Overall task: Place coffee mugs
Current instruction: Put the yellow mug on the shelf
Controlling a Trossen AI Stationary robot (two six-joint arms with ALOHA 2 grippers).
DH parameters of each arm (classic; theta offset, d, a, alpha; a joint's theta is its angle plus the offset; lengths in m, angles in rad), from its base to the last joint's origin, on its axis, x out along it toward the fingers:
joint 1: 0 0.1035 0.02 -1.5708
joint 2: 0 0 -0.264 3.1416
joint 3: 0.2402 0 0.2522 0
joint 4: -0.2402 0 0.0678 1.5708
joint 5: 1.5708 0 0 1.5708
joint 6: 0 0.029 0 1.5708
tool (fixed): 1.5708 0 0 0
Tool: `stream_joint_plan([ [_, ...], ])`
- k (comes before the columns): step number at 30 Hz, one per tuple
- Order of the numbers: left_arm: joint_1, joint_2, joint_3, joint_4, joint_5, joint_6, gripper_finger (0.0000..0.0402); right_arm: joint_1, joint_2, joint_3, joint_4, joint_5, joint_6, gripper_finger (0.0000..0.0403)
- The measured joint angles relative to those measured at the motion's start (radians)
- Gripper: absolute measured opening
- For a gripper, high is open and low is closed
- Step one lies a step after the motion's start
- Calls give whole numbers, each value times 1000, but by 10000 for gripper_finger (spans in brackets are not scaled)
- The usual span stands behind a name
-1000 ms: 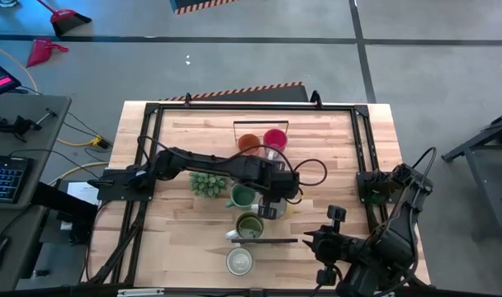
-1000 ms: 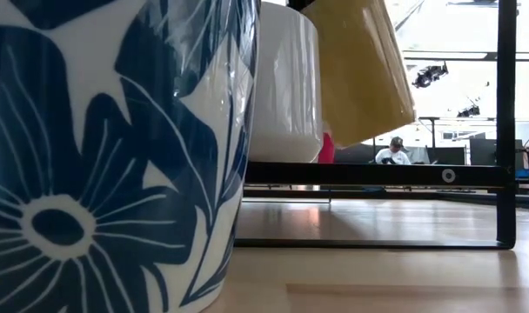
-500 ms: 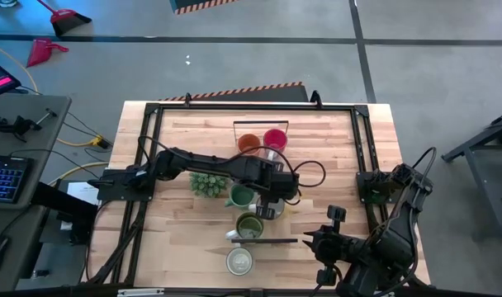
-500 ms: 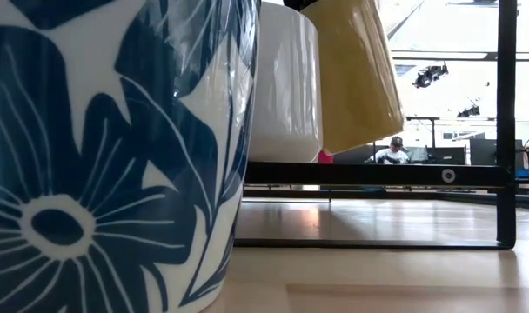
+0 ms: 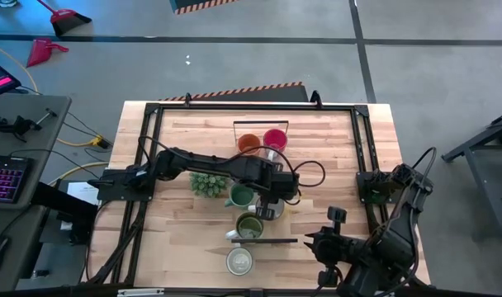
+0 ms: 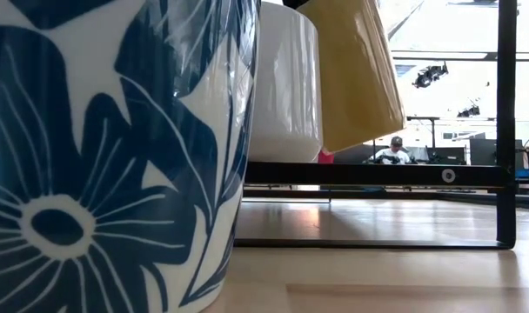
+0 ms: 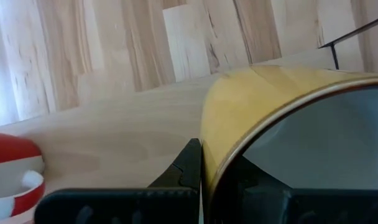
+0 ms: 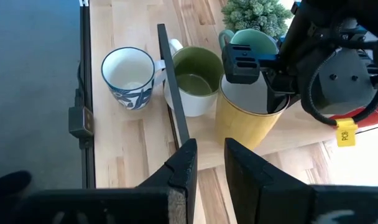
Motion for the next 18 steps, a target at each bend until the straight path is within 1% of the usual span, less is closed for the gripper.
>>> stream_joint_plan([
  [18, -1, 15, 0, -2, 0, 11, 10, 0, 0, 0, 0, -14, 19, 60],
])
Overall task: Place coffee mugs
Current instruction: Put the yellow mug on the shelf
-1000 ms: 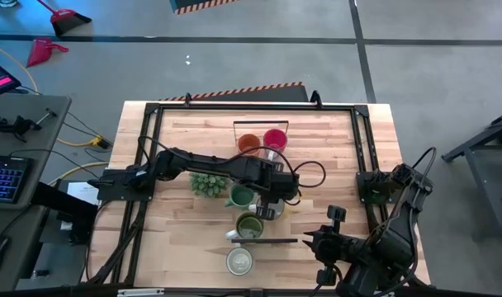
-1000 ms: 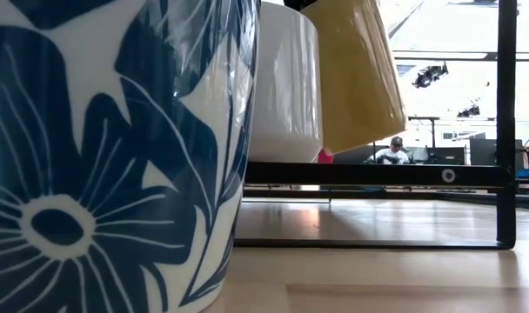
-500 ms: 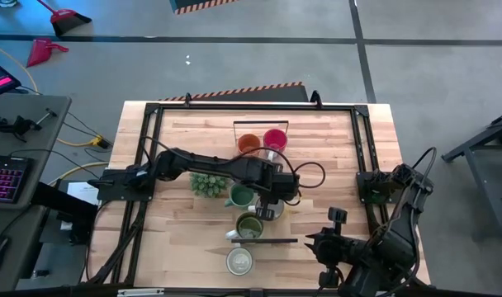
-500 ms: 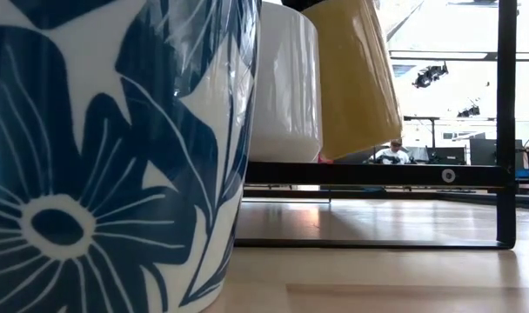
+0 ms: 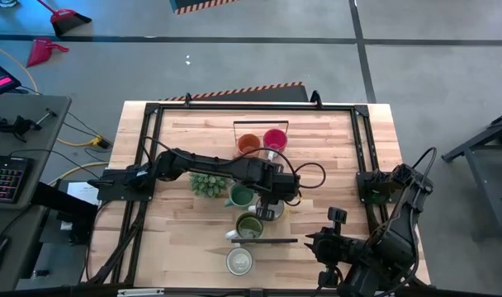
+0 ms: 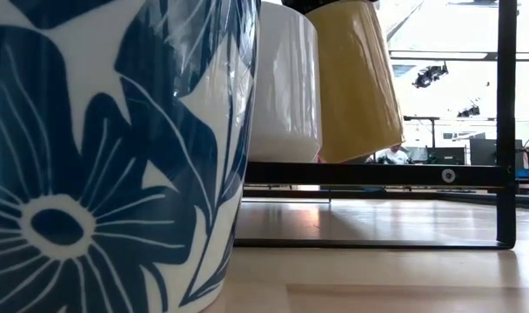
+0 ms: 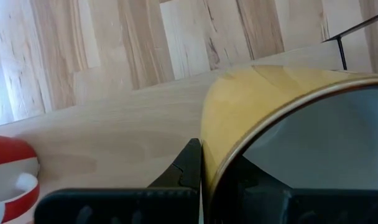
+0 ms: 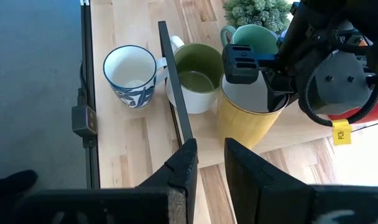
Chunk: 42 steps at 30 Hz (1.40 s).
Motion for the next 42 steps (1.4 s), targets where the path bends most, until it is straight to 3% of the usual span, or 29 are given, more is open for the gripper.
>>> stream_joint_plan([
  [42, 5, 0, 0, 5, 29, 0, 22, 0, 0, 0, 1, -42, 8, 60],
])
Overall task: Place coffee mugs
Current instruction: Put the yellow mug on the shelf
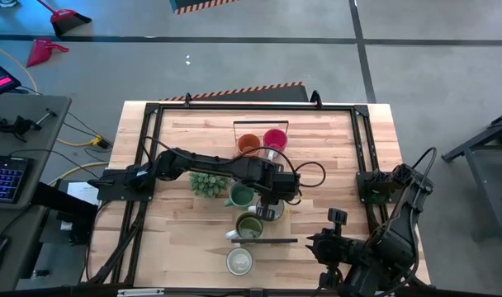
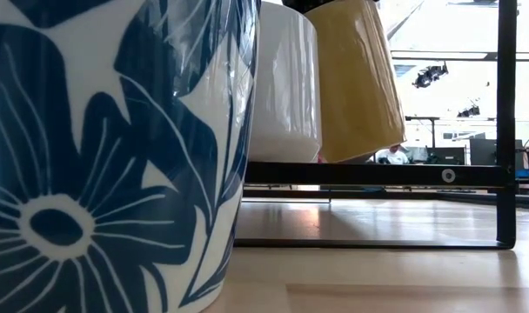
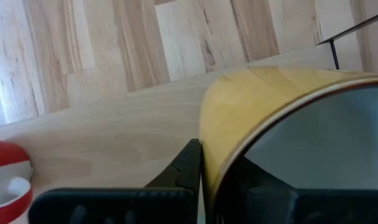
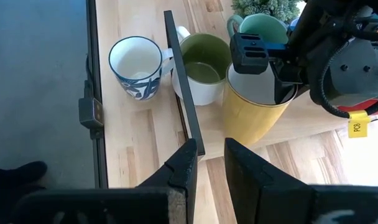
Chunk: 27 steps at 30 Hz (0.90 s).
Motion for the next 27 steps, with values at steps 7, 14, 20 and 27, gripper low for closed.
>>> stream_joint_plan([
  [7, 0, 0, 0, 23, 0, -7, 38, 0, 0, 0, 1, -6, 0, 60],
  [14, 0, 0, 0, 24, 2, -8, 53, 0, 0, 0, 4, -15, 0, 60],
  [20, 0, 17, 1, 26, 19, -8, 54, 0, 0, 0, 4, -26, 22, 60],
  [27, -2, 46, -1, 9, 24, -10, 54, 5, 0, 0, 4, -35, 42, 60],
])
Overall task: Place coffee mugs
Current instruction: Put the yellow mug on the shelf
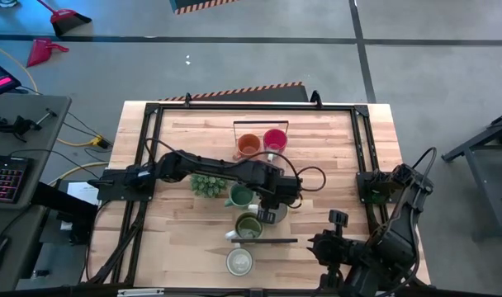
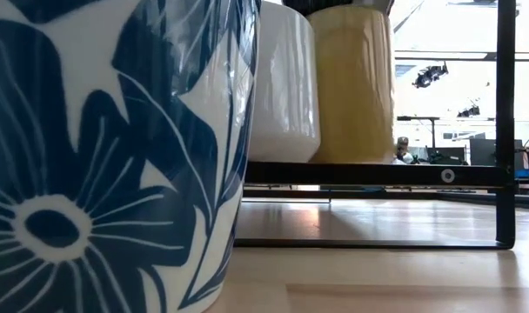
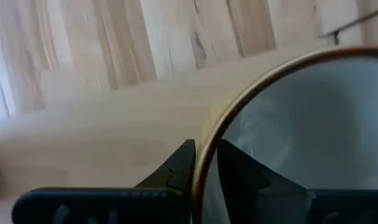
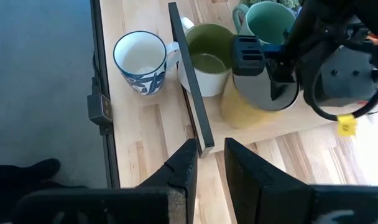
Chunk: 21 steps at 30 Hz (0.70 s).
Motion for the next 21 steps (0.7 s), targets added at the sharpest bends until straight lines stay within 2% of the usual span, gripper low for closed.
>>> stream_joint_plan([
  [16, 14, -12, 20, 10, 4, -14, 54, 3, 0, 0, -4, 17, -1, 60],
  [21, 14, -12, 20, -2, 8, -33, 74, 3, 0, 0, -4, 16, -1, 60],
])
